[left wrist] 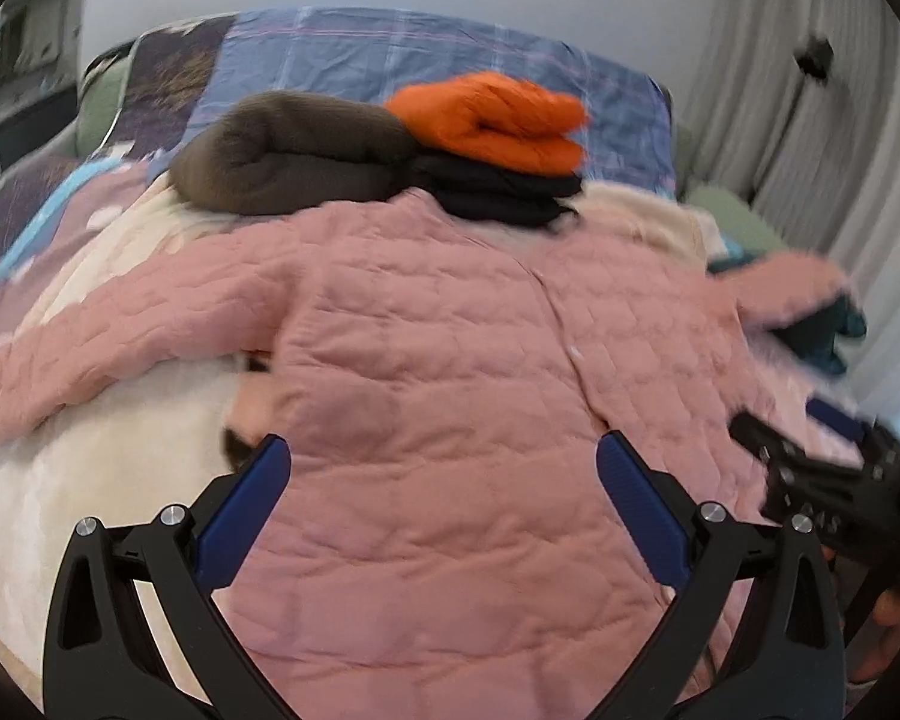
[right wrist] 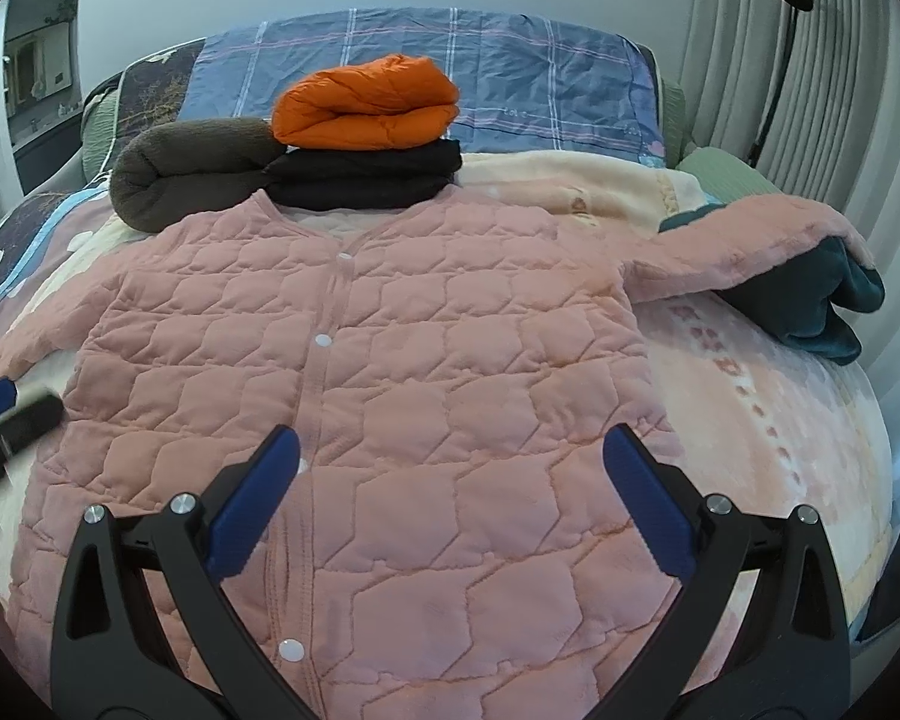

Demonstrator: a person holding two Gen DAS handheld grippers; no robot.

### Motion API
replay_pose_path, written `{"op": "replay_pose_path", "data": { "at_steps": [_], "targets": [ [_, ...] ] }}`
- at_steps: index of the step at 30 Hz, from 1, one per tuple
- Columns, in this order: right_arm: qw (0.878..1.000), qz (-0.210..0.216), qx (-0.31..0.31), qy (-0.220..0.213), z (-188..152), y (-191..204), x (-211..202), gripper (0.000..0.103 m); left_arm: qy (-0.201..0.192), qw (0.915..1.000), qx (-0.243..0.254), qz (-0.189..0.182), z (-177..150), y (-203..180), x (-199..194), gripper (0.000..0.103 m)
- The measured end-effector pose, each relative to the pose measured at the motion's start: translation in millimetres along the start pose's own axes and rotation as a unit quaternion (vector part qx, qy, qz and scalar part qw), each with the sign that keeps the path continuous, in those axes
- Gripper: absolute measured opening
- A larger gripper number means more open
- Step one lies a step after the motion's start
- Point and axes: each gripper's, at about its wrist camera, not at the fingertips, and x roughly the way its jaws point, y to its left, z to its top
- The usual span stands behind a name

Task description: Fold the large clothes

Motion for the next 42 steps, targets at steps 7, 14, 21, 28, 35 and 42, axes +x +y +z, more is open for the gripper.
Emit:
{"op": "replay_pose_path", "data": {
  "at_steps": [7,14,21,28,35,42],
  "targets": [
    [1.0,0.022,-0.001,-0.02,0,-1,-1,0.101,0.002,0.9851,-0.172,-0.01,-8,136,-2,0.057],
    [1.0,0.01,-0.003,-0.002,-2,0,11,0.101,-0.023,0.9168,-0.399,0.007,-40,294,-11,0.061],
    [1.0,0.002,0.002,0.005,-6,-2,13,0.101,-0.024,0.8741,-0.483,0.041,-40,368,9,0.061],
    [1.0,-0.015,0.015,0.008,-7,-17,16,0.101,-0.051,0.8791,-0.471,0.051,-4,381,13,0.036],
    [0.999,-0.008,0.042,0.011,-9,-35,23,0.101,-0.094,0.9529,-0.286,0.036,112,270,-3,0.02],
    [0.998,-0.008,0.059,0.003,-9,-56,23,0.101,-0.082,0.9864,-0.131,-0.057,184,107,35,0.018]
  ]
}}
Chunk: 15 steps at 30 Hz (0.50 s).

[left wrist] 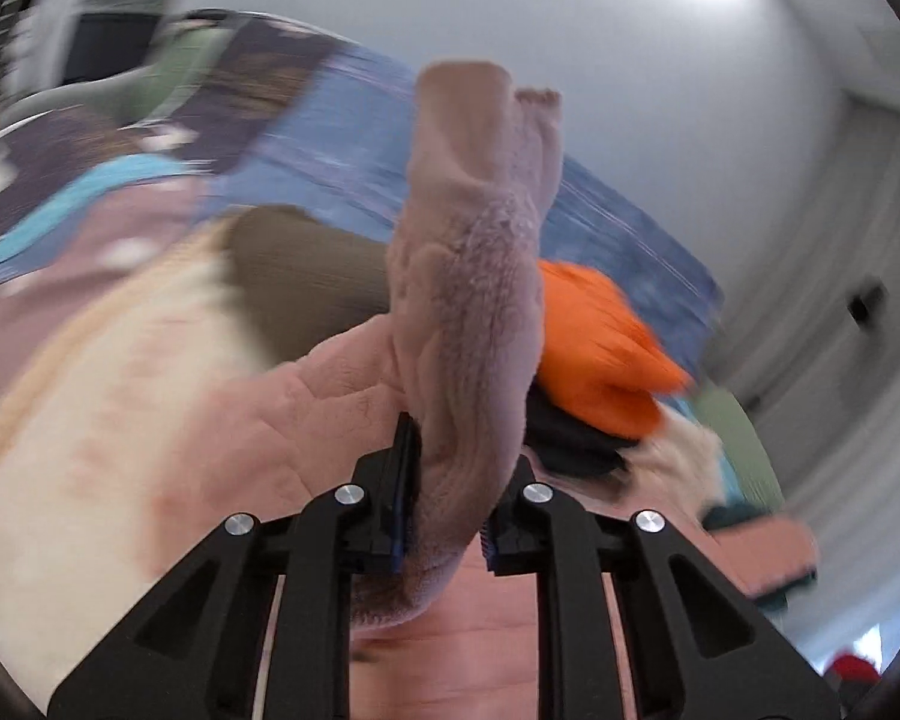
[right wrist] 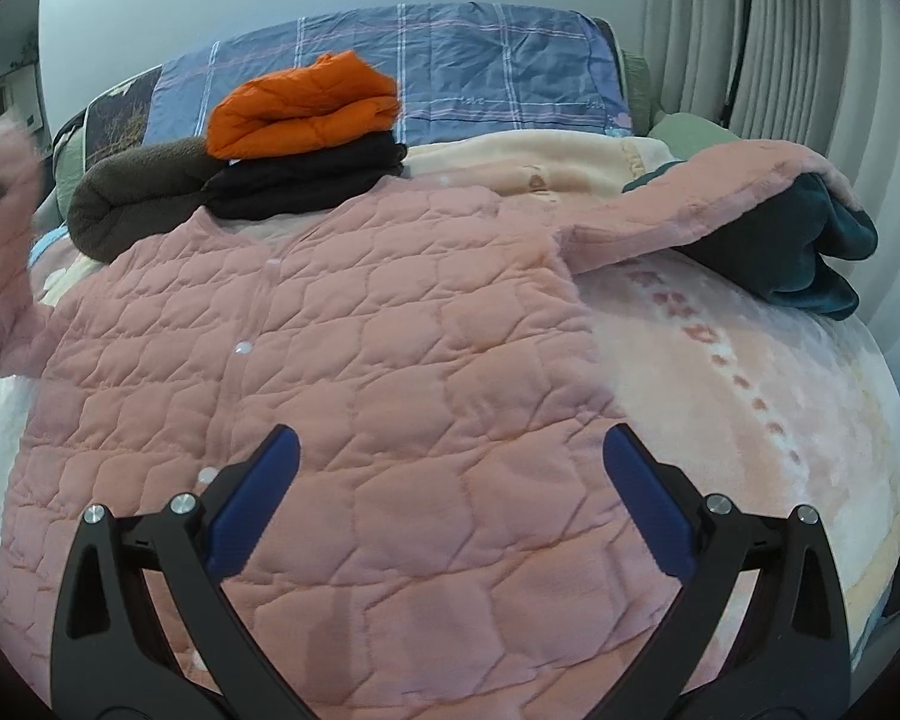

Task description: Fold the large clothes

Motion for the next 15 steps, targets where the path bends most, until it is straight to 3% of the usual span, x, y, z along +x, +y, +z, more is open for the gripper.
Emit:
{"op": "replay_pose_path", "data": {
  "at_steps": [4,8,10,12,15],
  "targets": [
    [1.0,-0.009,0.016,-0.003,1,-18,1,0.101,0.05,0.9958,0.056,-0.052,-22,-85,54,0.018],
    [0.999,-0.024,0.031,0.0,-1,-37,4,0.101,0.113,0.9854,0.103,-0.076,-59,-154,120,0.018],
    [0.999,-0.032,0.039,0.002,-2,-46,5,0.101,0.148,0.9787,0.116,-0.083,-84,-172,146,0.024],
    [0.999,-0.034,0.042,0.001,-4,-53,3,0.101,0.189,0.9688,0.122,-0.103,-107,-184,163,0.044],
    [0.999,-0.026,0.041,-0.003,-4,-62,1,0.101,0.204,0.9612,0.147,-0.113,-132,-193,151,0.049]
  ]
}}
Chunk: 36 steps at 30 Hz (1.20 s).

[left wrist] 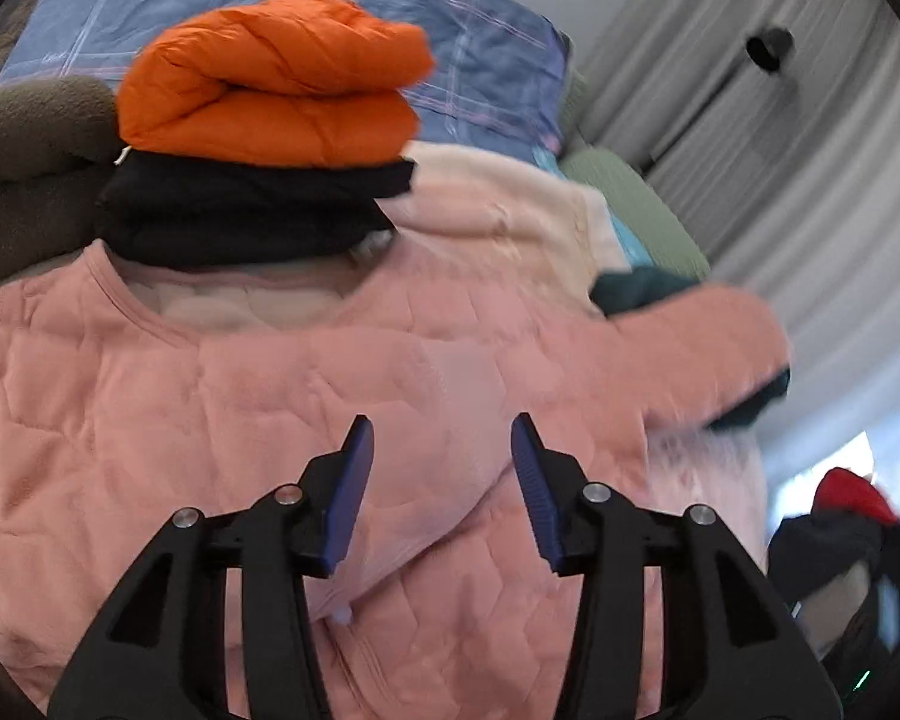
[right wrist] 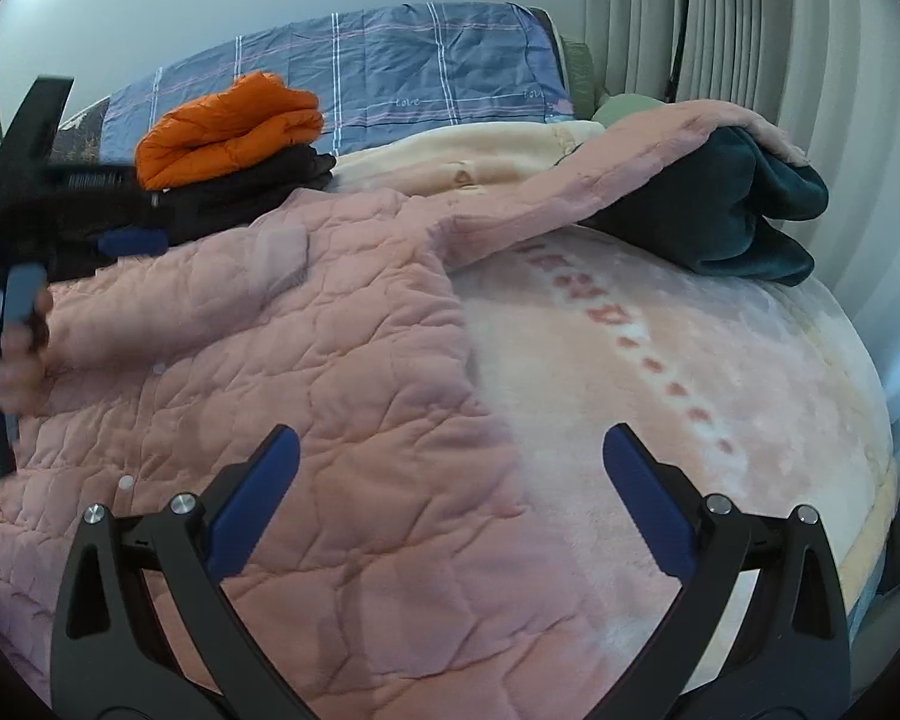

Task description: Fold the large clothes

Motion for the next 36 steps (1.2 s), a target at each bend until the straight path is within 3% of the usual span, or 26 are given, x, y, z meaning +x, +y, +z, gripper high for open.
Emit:
{"op": "replay_pose_path", "data": {
  "at_steps": [3,4,8,11,15,17,19,20,21,22,25,28,29,31,34,36],
  "targets": [
    [0.998,0.058,0.008,0.004,11,-6,0,0.101,-0.022,0.999,0.029,0.026,-12,10,-26,0.065],
    [0.995,0.097,0.01,0.005,20,-6,1,0.101,-0.033,0.998,0.034,0.042,-17,14,-36,0.065],
    [0.984,0.178,0.002,0.0,55,9,17,0.101,-0.072,0.9847,0.06,0.146,-50,49,-84,0.077],
    [0.978,0.206,-0.022,0.032,84,36,52,0.092,-0.066,0.9692,0.067,0.228,-73,87,-111,0.081],
    [0.967,0.231,-0.02,0.102,108,65,122,0.067,-0.026,0.962,0.033,0.27,-91,134,-115,0.081],
    [0.963,0.23,0.001,0.142,115,77,162,0.062,-0.019,0.9585,0.02,0.284,-90,152,-112,0.081],
    [0.96,0.233,0.036,0.154,119,80,186,0.06,-0.019,0.9562,0.012,0.292,-89,162,-109,0.081],
    [0.96,0.234,0.046,0.144,121,82,188,0.053,-0.02,0.9572,0.009,0.289,-86,167,-108,0.081],
    [0.959,0.242,0.041,0.139,123,85,190,0.019,-0.02,0.9577,0.007,0.287,-84,170,-107,0.081],
    [0.957,0.253,0.028,0.141,126,90,189,0.007,-0.02,0.957,0.006,0.289,-82,173,-106,0.082],
    [0.968,0.236,0.016,0.087,142,89,156,0.007,-0.021,0.9551,0.005,0.296,-77,173,-100,0.082],
    [0.984,0.177,-0.019,-0.004,160,78,108,0.007,-0.02,0.9525,0.025,0.303,-80,165,-94,0.082],
    [0.987,0.159,-0.025,-0.016,163,74,103,0.007,-0.019,0.9515,0.035,0.305,-83,161,-92,0.082],
    [0.991,0.129,-0.034,0.003,166,63,114,0.008,-0.021,0.9489,0.046,0.312,-85,158,-91,0.082],
    [0.991,0.102,-0.031,0.08,148,53,154,0.01,-0.022,0.9502,0.038,0.309,-87,160,-94,0.082],
    [0.993,0.072,-0.027,0.093,134,42,165,0.014,-0.024,0.9508,0.03,0.307,-89,163,-98,0.082]
  ]
}}
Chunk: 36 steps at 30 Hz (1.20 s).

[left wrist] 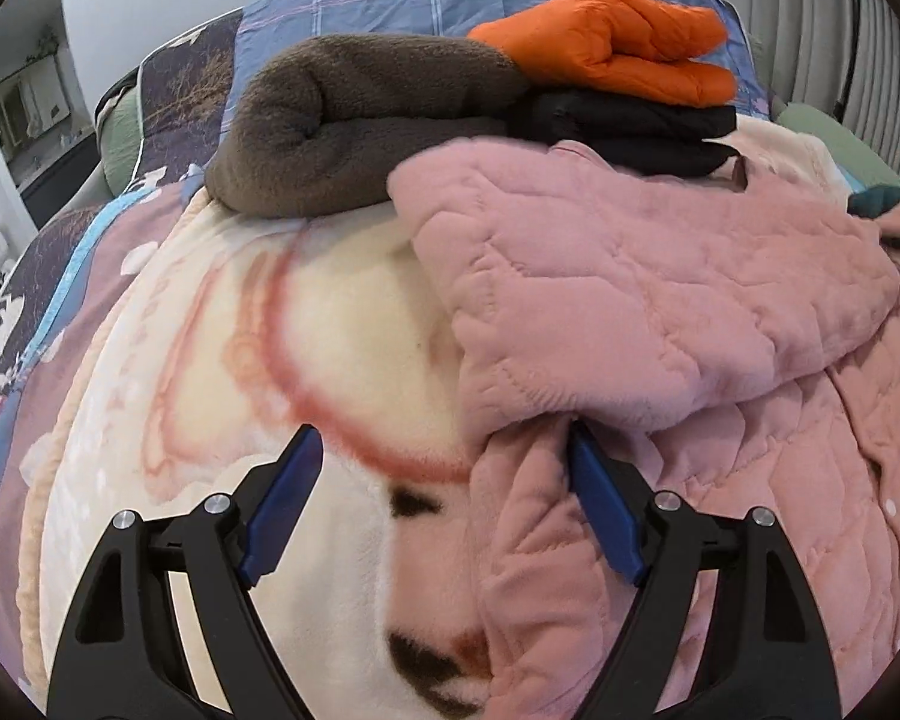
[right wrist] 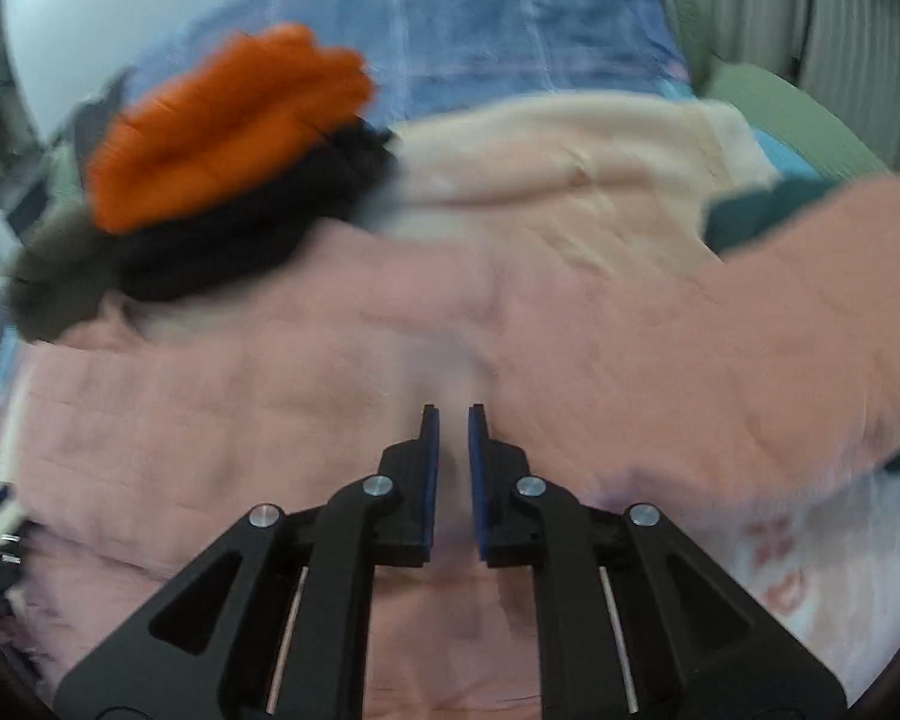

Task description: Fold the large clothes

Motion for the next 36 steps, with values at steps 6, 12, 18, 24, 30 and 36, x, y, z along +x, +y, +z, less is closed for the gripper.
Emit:
{"op": "replay_pose_path", "data": {
  "at_steps": [6,12,18,24,30,36],
  "targets": [
    [0.998,0.041,0.008,-0.05,-4,3,-29,0.027,-0.002,0.9999,-0.015,-0.001,0,12,-10,0.083],
    [0.991,0.098,-0.071,-0.061,-17,51,-38,0.041,-0.014,0.9946,-0.06,-0.084,11,11,-25,0.051],
    [0.995,0.036,-0.086,-0.018,-49,64,26,0.043,-0.022,0.9951,-0.026,-0.093,37,-24,2,0.024],
    [0.996,0.047,-0.076,-0.016,-48,59,22,0.045,-0.026,0.9981,0.054,-0.013,21,-58,33,0.026],
    [0.995,0.031,-0.079,-0.06,-51,56,-15,0.037,-0.043,0.9979,0.045,-0.019,25,-55,18,0.026],
    [0.987,0.029,0.041,-0.154,-15,-52,-111,0.055,-0.08,0.9917,0.058,-0.082,49,-78,-8,0.041]
  ]
}}
